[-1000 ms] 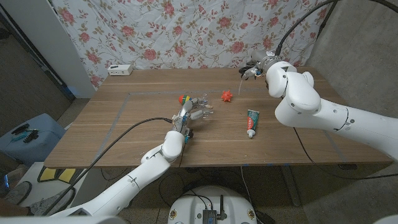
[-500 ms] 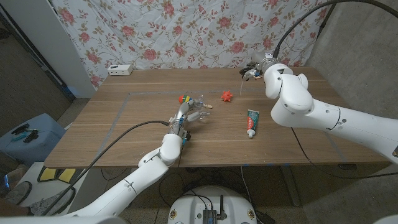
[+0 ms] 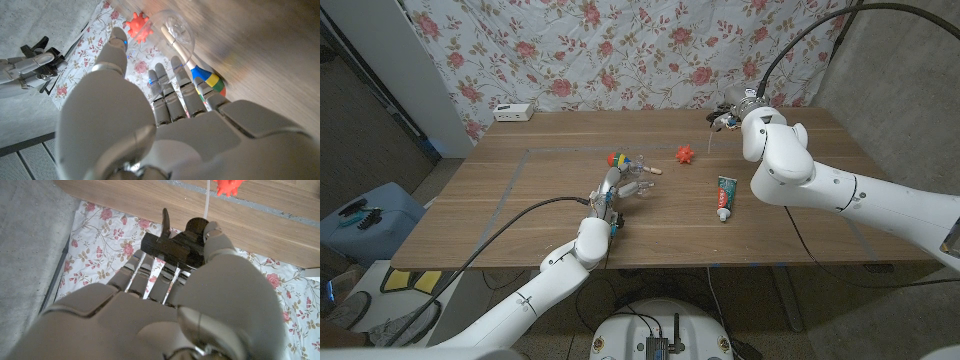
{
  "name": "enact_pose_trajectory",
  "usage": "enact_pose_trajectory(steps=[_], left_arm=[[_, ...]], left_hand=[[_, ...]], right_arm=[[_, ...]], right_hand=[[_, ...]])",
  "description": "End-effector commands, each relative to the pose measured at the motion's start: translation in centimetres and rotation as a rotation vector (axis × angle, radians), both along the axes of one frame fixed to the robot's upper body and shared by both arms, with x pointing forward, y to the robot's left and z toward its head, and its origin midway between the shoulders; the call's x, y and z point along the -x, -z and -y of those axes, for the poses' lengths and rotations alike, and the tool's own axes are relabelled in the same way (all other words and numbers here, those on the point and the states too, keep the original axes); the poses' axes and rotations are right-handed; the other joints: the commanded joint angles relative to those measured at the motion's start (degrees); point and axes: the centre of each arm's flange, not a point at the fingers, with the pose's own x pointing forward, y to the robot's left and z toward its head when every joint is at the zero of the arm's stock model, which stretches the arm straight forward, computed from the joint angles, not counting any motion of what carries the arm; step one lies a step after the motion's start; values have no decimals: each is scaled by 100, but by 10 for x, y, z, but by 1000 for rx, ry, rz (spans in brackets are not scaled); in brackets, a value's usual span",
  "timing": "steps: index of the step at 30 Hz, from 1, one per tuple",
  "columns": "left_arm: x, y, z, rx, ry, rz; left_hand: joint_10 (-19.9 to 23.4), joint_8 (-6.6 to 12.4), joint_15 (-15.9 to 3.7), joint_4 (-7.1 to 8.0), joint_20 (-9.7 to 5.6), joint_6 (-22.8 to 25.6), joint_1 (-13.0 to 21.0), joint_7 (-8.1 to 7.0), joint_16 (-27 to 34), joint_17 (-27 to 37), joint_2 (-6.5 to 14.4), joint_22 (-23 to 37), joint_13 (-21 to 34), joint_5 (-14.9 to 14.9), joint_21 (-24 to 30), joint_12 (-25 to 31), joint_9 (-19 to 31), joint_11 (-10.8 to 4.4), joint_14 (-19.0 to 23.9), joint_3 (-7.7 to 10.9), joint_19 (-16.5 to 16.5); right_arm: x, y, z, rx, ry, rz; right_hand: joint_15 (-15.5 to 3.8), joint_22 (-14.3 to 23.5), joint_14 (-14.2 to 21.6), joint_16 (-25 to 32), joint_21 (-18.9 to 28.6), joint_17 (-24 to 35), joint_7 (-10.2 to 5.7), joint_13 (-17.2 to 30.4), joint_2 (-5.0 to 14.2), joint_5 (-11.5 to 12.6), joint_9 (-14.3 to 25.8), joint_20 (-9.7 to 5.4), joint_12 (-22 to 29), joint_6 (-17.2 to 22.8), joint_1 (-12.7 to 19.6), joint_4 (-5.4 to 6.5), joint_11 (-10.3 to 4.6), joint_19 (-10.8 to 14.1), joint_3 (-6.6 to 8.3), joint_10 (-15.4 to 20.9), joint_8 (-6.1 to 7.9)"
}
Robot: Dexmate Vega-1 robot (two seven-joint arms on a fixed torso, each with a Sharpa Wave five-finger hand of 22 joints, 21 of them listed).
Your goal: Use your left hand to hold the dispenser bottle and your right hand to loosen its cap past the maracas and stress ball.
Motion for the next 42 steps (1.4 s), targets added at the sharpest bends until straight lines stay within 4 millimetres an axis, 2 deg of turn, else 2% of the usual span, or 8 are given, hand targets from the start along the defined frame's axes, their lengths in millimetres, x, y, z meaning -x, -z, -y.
enact_pose_trajectory(steps=[1,10,25,35,42], left_arm=[[-1,4,-1,-5,-17,-17],[-2,8,-3,-8,-20,-28],[-4,20,-5,-1,-22,-52],[-2,23,-7,3,-29,-50],[-2,25,-7,1,-21,-48]], left_hand=[[4,-59,-546,687,-104,90,-575,-120,1,16,557,13,-50,-20,21,-48,-1,-33,-50,740,-13],[-39,-162,-561,683,-59,52,-582,-119,-10,8,534,15,-150,-30,29,-152,2,-38,-107,765,-4],[-63,-272,-564,677,-89,41,-595,-116,-18,2,486,17,-268,-49,33,-265,8,-45,-188,770,-3],[-92,-338,-540,672,-112,21,-587,-116,-18,18,465,18,-329,-73,32,-330,12,-53,-300,727,-9],[-165,-449,-545,678,-128,-74,-574,-166,-8,33,469,18,-401,-103,28,-426,18,-48,-411,676,-27]], right_arm=[[-11,6,3,-10,18,1],[-16,9,4,-15,29,9],[-20,16,5,-32,43,8],[-20,21,9,-54,45,-2],[-17,23,10,-59,49,-4]], right_hand=[[-897,-6,66,-4,4,16,-11,27,17,26,24,10,15,37,-22,-5,-30,64,48,12,5],[-903,-6,77,4,6,26,-9,39,20,23,26,0,16,53,-20,-6,-30,74,43,6,5],[-903,-6,88,-2,5,26,-10,46,18,21,28,-8,12,58,-27,-4,-22,83,48,-4,-3],[-897,-6,103,-1,10,28,-7,50,13,19,29,6,12,49,-36,-2,-17,107,47,-3,-14],[-902,-5,107,-4,10,28,-5,50,13,20,30,3,5,62,-35,-4,-17,112,51,-18,-13]])
